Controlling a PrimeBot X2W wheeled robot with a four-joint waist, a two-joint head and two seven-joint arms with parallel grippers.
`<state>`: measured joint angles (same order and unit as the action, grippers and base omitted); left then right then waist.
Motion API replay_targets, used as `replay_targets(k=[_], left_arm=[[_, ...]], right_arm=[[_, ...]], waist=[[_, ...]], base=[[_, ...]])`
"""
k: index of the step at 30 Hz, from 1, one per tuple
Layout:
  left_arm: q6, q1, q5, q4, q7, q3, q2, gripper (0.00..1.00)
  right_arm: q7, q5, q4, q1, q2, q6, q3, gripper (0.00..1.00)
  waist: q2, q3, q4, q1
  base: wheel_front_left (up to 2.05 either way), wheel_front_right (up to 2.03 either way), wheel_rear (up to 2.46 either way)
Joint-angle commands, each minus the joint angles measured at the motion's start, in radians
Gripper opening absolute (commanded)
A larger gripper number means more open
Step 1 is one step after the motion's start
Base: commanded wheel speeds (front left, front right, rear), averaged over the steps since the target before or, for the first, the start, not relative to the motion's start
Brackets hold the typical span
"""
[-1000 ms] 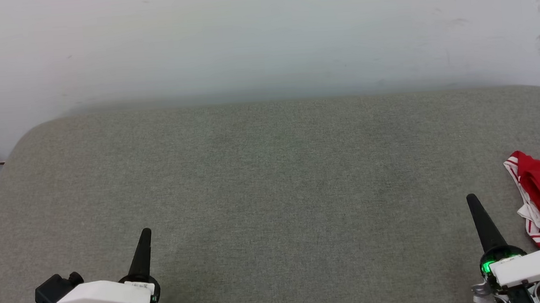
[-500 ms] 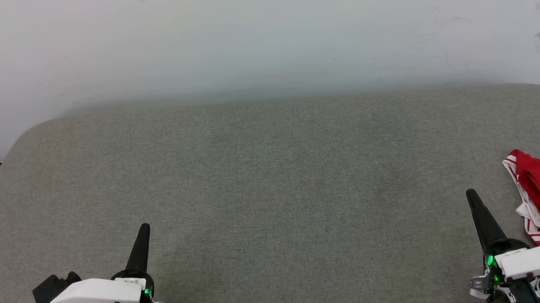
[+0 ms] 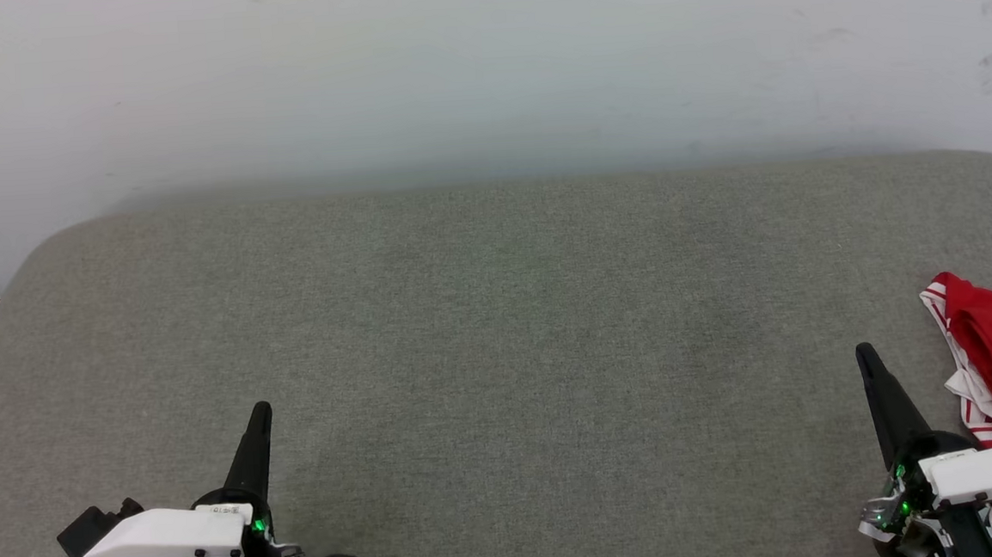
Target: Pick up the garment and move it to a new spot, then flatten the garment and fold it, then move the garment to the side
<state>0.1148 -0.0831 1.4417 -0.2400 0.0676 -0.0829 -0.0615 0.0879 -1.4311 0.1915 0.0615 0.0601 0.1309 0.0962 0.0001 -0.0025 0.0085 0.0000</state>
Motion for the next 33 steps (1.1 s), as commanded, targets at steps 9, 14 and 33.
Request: replay_targets(k=[9, 14, 33], left_arm=[[0.011, -0.024, 0.076, -0.002, 0.022, -0.016, 0.005, 0.00], [0.014, -0.027, 0.109, -0.003, 0.032, -0.023, 0.008, 0.00], [0.018, -0.030, 0.171, -0.006, 0.051, -0.035, 0.013, 0.00]], right_arm=[[0.009, -0.087, 0.023, 0.034, 0.003, 0.000, 0.002, 0.00], [0.009, -0.124, 0.034, 0.041, 0.002, 0.000, 0.003, 0.00], [0.017, -0.192, 0.056, 0.053, -0.001, 0.000, 0.006, 0.00]], waist=[[-0.0001, 0.002, -0.003, 0.0000], [-0.0001, 0.003, -0.005, 0.0000], [-0.0001, 0.006, -0.009, 0.0000]], base=[[0.00, 0.00, 0.00], [0.00, 0.00, 0.00], [0.00, 0.00, 0.00]])
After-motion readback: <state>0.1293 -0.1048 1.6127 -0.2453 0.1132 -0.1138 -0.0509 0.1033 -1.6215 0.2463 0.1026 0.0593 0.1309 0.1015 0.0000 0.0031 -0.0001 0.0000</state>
